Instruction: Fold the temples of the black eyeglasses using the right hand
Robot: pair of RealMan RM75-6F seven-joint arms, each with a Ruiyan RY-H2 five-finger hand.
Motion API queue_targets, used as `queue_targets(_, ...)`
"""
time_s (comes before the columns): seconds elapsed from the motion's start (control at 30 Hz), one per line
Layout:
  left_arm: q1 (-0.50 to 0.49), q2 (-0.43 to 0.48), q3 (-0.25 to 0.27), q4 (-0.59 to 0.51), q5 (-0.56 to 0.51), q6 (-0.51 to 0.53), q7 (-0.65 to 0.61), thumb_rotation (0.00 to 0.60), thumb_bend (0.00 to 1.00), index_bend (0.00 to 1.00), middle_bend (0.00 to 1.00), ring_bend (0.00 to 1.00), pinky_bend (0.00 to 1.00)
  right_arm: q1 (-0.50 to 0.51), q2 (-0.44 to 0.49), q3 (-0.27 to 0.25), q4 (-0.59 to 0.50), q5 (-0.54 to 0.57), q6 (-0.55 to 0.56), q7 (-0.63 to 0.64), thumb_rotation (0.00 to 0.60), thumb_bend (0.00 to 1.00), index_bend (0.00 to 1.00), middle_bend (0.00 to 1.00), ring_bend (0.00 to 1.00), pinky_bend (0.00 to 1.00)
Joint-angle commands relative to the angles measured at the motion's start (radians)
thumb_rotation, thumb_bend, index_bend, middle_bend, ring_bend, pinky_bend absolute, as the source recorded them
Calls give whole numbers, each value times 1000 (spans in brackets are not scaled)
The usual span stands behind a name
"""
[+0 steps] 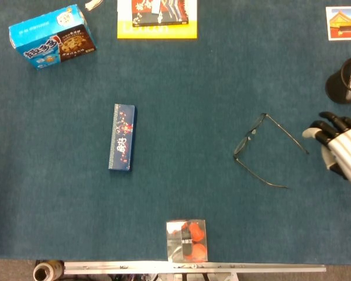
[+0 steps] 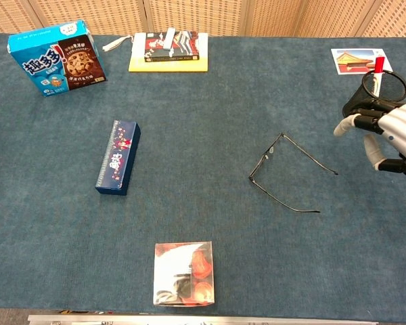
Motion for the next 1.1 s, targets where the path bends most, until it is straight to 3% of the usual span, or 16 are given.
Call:
queue_targets(0.03, 1, 2, 0, -3, 2, 2, 0, 600, 0, 391, 336, 296, 348, 22, -9, 0, -15, 1, -28, -23, 600, 756, 382, 379, 213, 382)
queue_targets(0.3, 7, 12, -6, -11, -1, 13, -9, 600, 0, 392, 337, 296, 348, 65, -45, 1, -21, 20, -102, -70, 600, 758, 390, 384, 216, 383)
queue_targets(0.67, 16, 24, -7, -18, 6, 28, -23, 600, 0, 394, 345, 303, 348, 109, -105, 4, 6, 63, -177, -106, 600, 757, 497, 420, 242, 383)
queue_targets(1.1, 19, 29, -7, -22, 13, 32, -29, 600, 0, 398, 348, 305, 348, 156, -169, 8, 44, 90, -225, -126, 600, 757, 500, 429, 251, 383)
